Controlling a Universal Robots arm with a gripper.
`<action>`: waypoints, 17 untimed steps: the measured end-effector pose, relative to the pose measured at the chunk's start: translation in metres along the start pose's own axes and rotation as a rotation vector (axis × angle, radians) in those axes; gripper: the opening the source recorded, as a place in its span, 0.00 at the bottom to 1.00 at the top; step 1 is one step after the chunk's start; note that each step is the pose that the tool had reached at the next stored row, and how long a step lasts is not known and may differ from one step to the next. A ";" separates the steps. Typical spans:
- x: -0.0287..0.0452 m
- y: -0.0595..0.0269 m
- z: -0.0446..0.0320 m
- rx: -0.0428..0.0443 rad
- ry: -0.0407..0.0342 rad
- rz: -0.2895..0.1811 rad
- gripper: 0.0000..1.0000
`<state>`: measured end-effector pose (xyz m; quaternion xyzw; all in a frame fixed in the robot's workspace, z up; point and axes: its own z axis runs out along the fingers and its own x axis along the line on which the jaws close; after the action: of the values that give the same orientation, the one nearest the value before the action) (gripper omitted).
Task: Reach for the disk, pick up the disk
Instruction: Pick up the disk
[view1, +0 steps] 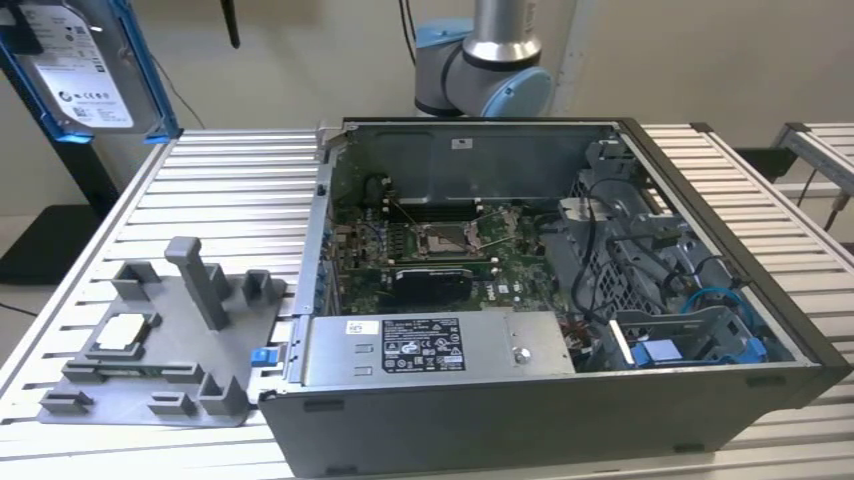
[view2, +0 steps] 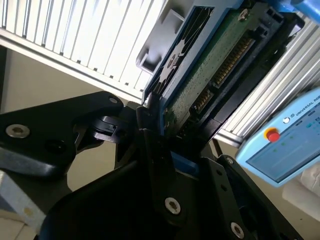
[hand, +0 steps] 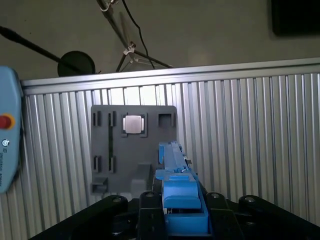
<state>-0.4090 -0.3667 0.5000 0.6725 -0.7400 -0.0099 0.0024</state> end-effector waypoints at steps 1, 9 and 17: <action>-0.0001 -0.0012 0.0000 -0.0001 0.0000 0.000 0.00; -0.0012 -0.0131 -0.0002 -0.0001 0.0000 0.000 0.00; -0.0027 -0.0284 -0.0005 0.0000 0.0000 0.000 0.00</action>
<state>-0.3804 -0.3667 0.5000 0.6726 -0.7400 -0.0099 0.0023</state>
